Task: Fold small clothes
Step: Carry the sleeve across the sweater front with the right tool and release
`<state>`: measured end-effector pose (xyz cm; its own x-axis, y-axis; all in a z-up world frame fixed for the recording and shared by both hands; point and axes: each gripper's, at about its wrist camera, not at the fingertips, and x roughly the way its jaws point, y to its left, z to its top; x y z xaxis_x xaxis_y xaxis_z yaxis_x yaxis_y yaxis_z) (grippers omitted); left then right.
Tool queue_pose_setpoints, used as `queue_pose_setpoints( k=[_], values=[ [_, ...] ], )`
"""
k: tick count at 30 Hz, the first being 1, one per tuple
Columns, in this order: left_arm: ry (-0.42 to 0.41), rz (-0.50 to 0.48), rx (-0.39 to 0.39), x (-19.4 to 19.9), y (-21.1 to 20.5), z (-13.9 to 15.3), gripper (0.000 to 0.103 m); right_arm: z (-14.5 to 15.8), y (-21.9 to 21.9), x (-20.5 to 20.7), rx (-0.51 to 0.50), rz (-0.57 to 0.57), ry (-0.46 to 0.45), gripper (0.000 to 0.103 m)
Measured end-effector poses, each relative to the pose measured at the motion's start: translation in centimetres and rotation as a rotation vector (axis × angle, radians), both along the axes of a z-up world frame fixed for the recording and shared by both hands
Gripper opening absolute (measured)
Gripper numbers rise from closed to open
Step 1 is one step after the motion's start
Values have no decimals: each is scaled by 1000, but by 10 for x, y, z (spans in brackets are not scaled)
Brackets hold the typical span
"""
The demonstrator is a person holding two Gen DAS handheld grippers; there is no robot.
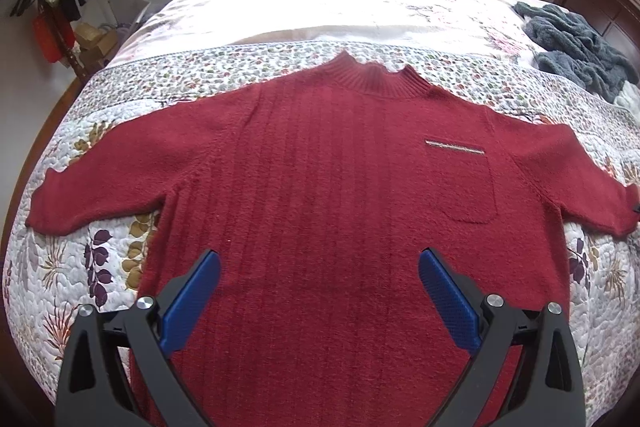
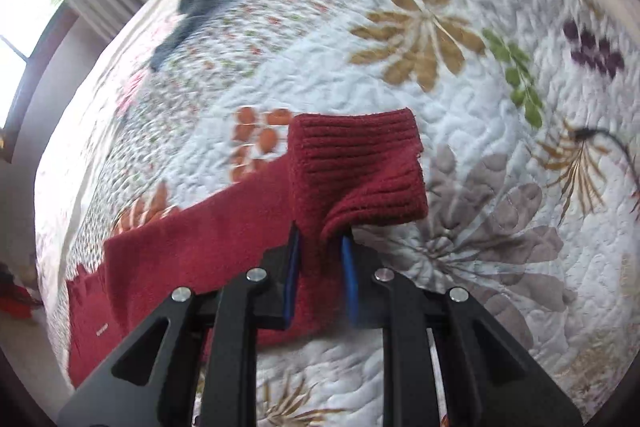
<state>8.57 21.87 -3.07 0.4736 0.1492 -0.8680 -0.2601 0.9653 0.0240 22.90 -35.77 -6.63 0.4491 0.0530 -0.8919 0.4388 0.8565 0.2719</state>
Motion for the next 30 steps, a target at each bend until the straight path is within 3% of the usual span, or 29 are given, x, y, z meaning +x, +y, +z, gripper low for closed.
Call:
queue_pose_setpoints(
  k=[6, 16, 23, 30],
  values=[
    [-10, 15, -13, -5, 8, 3, 99, 36, 98, 16, -90, 217, -47, 17],
    [-14, 29, -22, -13, 29, 6, 99, 38, 276, 24, -142, 527, -66, 17],
    [-6, 36, -27, -21, 44, 3, 99, 25, 361, 23, -129, 618, -55, 17],
    [-4, 57, -31, -28, 58, 0, 99, 2, 408, 24, -168, 672, -15, 17]
  ],
)
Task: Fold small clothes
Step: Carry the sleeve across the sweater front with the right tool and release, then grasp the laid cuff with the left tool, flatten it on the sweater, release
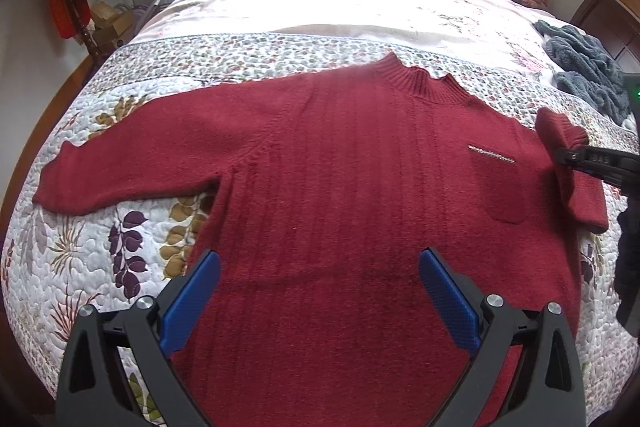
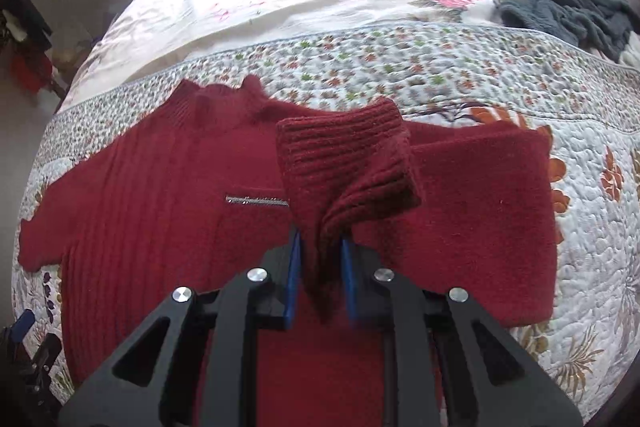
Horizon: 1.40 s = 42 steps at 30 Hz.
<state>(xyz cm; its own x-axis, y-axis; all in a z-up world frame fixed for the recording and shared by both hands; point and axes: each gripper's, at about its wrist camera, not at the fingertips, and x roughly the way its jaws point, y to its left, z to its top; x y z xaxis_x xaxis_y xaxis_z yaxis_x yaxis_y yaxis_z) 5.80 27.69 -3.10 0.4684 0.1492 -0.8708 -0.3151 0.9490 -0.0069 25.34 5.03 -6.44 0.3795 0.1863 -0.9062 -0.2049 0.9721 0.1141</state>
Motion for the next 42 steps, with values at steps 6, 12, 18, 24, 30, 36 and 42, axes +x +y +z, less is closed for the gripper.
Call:
queue_pose_setpoints(
  k=[6, 12, 18, 24, 30, 36, 42],
  values=[
    [0, 1, 0, -4, 4, 0, 99, -27, 20, 4, -28, 34, 45, 20],
    [2, 2, 0, -5, 6, 0, 99, -32, 30, -6, 171, 123, 126, 26],
    [6, -12, -12, -3, 0, -1, 99, -18, 7, -24, 396, 120, 176, 26],
    [19, -73, -153, 21, -19, -7, 99, -6, -53, -52, 375, 40, 135, 26],
    [83, -146, -397, 88, -53, -29, 98, -15, -99, -74, 355, -17, 143, 28],
    [211, -88, -612, 150, -70, -83, 76, -26, -127, -102, 368, -60, 144, 33],
    [219, -44, -595, 166, -78, -96, 48, -30, -137, -120, 341, -66, 132, 33]
  ],
)
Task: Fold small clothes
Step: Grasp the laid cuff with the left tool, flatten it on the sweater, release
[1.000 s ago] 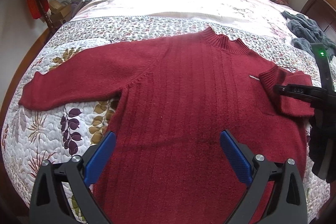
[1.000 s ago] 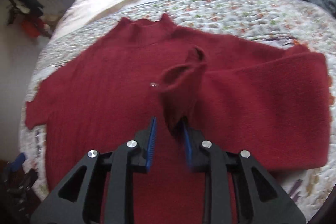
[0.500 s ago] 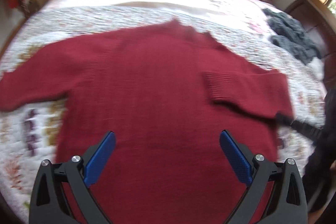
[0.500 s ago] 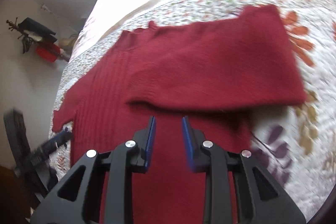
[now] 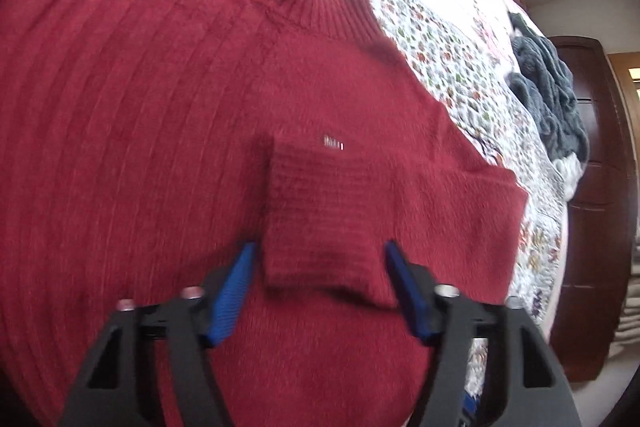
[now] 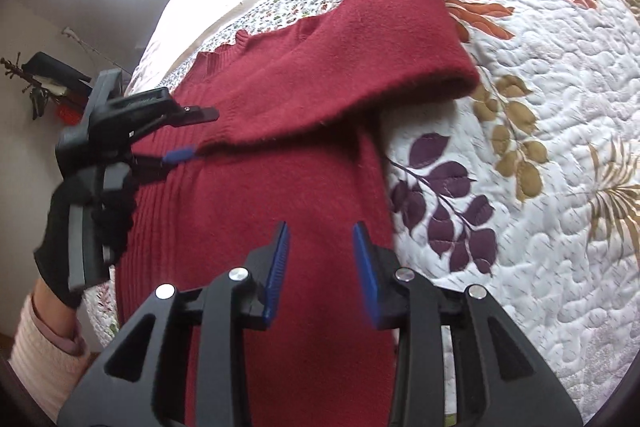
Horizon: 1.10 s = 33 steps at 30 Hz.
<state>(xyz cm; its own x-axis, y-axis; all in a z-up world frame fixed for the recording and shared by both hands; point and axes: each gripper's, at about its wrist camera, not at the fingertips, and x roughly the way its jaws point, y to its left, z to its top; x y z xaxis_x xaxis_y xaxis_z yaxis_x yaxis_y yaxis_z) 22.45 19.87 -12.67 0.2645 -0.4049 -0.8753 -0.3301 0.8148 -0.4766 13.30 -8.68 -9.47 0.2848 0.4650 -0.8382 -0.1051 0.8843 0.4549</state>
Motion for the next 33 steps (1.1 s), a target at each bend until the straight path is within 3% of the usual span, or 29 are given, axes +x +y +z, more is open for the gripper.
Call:
queue_pose_setpoints(
  k=[2, 4, 10, 16, 26, 33],
  values=[
    [-13, -6, 23, 0, -2, 4, 30, -1, -3, 0, -9, -9, -1, 33],
    [-40, 4, 20, -3, 1, 11, 25, -1, -7, 2, 0, -24, -1, 33],
    [-192, 28, 86, -19, 14, 52, 22, 9, -15, 12, 1, -48, -22, 33],
    [-271, 53, 184, -25, 50, 78, 22, 22, -21, 36, 33, -76, -38, 33],
    [-279, 132, 276, -36, 112, 82, 21, 6, 23, 90, 36, -45, -6, 33],
    [-171, 134, 318, -38, 131, 39, 21, -29, 29, 104, -23, -54, 61, 31]
  ],
)
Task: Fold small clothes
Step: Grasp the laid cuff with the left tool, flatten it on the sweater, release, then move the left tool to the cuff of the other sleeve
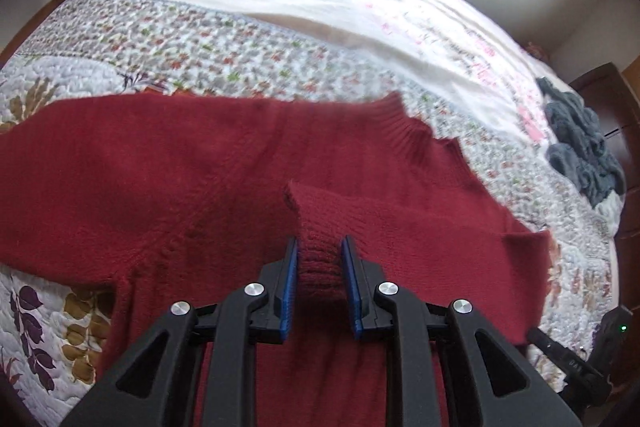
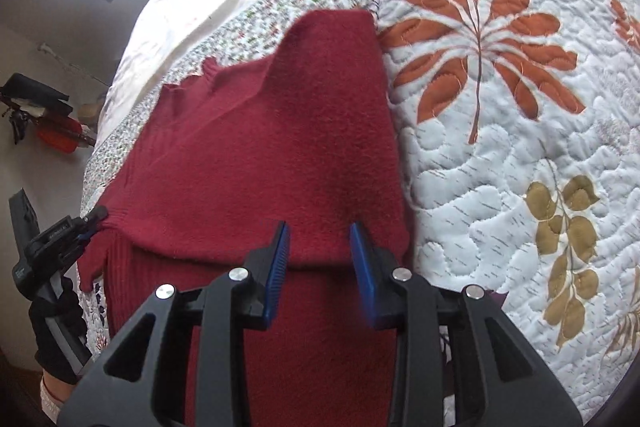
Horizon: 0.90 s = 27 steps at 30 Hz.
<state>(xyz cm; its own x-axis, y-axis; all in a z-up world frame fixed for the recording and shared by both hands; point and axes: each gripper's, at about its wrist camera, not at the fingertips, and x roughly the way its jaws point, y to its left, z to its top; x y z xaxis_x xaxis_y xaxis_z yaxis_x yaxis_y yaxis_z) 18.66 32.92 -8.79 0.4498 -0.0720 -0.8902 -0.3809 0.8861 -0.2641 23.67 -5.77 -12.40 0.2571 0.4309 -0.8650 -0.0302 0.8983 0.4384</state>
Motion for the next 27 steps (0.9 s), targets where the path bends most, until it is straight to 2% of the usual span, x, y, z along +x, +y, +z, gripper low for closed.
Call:
queue_pose_setpoints(
  k=[4, 7, 9, 11, 13, 15, 17, 20, 25, 27],
  values=[
    [60, 27, -30, -5, 11, -27, 21, -13, 2, 1, -5, 9, 26, 31],
    [52, 44, -42, -13, 16, -29, 26, -14, 5, 2, -25, 26, 28, 31],
    [51, 52, -14, -17, 17, -22, 26, -12, 8, 4, -34, 34, 36, 31],
    [2, 49, -13, -22, 16, -2, 28, 2, 12, 4, -50, 43, 21, 33],
    [-48, 22, 8, -24, 8, 18, 35, 21, 16, 0, -34, 55, -30, 42],
    [-78, -25, 13, -22, -8, 32, 46, 38, 28, -3, -24, 77, -67, 43],
    [-81, -74, -11, -15, -27, 36, 48, 43, 41, -3, -35, 103, -74, 43],
    [-39, -119, -3, -4, -49, 22, 48, 34, 61, 0, -92, 133, -60, 43],
    [60, -148, 49, 2, -63, -18, 48, 0, 66, 6, -115, 120, 19, 42],
    [67, -154, 51, 3, -63, -26, 48, -10, 65, 7, -109, 115, 34, 42]
  ],
)
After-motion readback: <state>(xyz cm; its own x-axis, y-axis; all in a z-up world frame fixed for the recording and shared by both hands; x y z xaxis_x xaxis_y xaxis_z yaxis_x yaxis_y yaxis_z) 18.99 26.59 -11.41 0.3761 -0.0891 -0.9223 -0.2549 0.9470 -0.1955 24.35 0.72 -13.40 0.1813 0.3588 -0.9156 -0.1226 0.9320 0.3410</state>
